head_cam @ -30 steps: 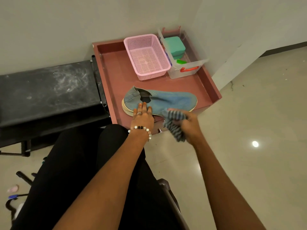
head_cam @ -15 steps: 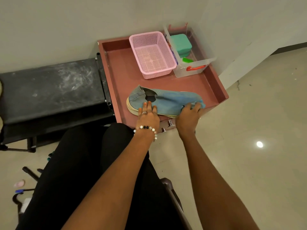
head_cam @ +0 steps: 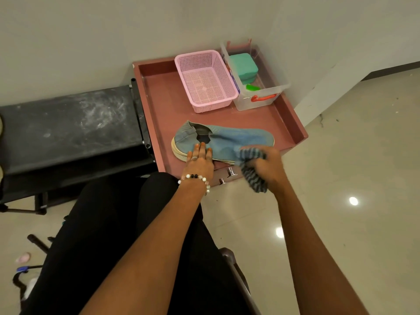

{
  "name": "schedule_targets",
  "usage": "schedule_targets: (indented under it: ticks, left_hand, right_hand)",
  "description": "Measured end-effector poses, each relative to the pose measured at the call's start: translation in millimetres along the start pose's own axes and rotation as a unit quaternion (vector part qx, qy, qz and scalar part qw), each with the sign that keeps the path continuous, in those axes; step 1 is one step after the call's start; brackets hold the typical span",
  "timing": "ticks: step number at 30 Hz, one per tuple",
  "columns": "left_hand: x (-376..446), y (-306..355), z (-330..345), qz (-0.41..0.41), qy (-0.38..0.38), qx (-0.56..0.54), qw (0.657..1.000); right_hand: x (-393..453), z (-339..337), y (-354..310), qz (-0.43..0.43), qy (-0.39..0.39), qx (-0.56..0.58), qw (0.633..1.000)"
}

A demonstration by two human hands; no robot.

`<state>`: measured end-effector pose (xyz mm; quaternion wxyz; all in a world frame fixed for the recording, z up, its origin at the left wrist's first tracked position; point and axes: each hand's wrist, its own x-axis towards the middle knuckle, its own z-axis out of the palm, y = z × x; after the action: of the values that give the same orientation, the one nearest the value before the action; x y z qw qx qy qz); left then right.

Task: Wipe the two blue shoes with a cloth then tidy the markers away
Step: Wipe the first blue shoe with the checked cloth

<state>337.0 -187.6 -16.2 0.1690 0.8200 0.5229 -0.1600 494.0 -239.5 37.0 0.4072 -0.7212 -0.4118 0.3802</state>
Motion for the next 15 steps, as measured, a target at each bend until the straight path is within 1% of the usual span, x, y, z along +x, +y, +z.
schedule_targets:
  ticks: [1, 2, 3, 4, 5, 6, 7, 8, 9, 11, 13, 15]
  left_hand:
    - [0.5, -0.3, -0.1, 0.001, 0.001, 0.000, 1.000]
    - [0.6, -0.2, 0.2, -0.001, 0.002, 0.000, 1.000]
    - [0.5, 0.2, 0.8, -0.003, 0.003, 0.002, 1.000]
    - [0.4, 0.4, 0.9, -0.004, 0.005, 0.005, 1.000]
    - [0.2, 0.8, 1.3, -0.004, 0.008, 0.008, 1.000]
    - [0.4, 0.9, 1.5, -0.003, 0.009, 0.008, 1.000]
    - [0.5, 1.5, 1.6, -0.003, 0.008, 0.008, 1.000]
    - [0.3, 2.2, 1.2, -0.006, 0.007, 0.010, 1.000]
    - [0.2, 2.9, 0.1, -0.009, 0.008, 0.013, 1.000]
    - [-0.1, 4.2, -1.8, -0.013, 0.004, 0.005, 1.000]
    - [0.9, 4.7, -2.2, -0.015, 0.000, 0.001, 1.000]
    - [0.9, 3.7, -2.8, -0.014, -0.009, 0.000, 1.000]
  right_hand:
    - [2.2, -6.6, 1.0, 0.006, 0.094, 0.006, 0.996]
    - [6.6, -12.8, 5.0, -0.008, 0.169, -0.036, 0.985]
    - [11.2, -16.5, 12.9, -0.034, 0.195, -0.093, 0.976]
    - [15.6, -15.8, 21.6, -0.061, 0.173, -0.168, 0.969]
    - [20.6, -9.8, 33.7, -0.080, 0.122, -0.262, 0.954]
    - [22.7, -1.4, 45.4, -0.096, 0.068, -0.351, 0.929]
    - [25.3, 7.1, 57.4, -0.103, 0.035, -0.411, 0.905]
    - [25.9, 15.6, 60.9, -0.092, 0.018, -0.444, 0.891]
    - [26.1, 22.7, 59.1, -0.087, 0.009, -0.464, 0.882]
    - [21.1, 37.4, 43.4, -0.128, 0.009, -0.480, 0.868]
    - [18.0, 55.8, 29.8, -0.132, -0.011, -0.454, 0.881]
    - [13.6, 74.1, 27.6, -0.092, -0.061, -0.375, 0.920]
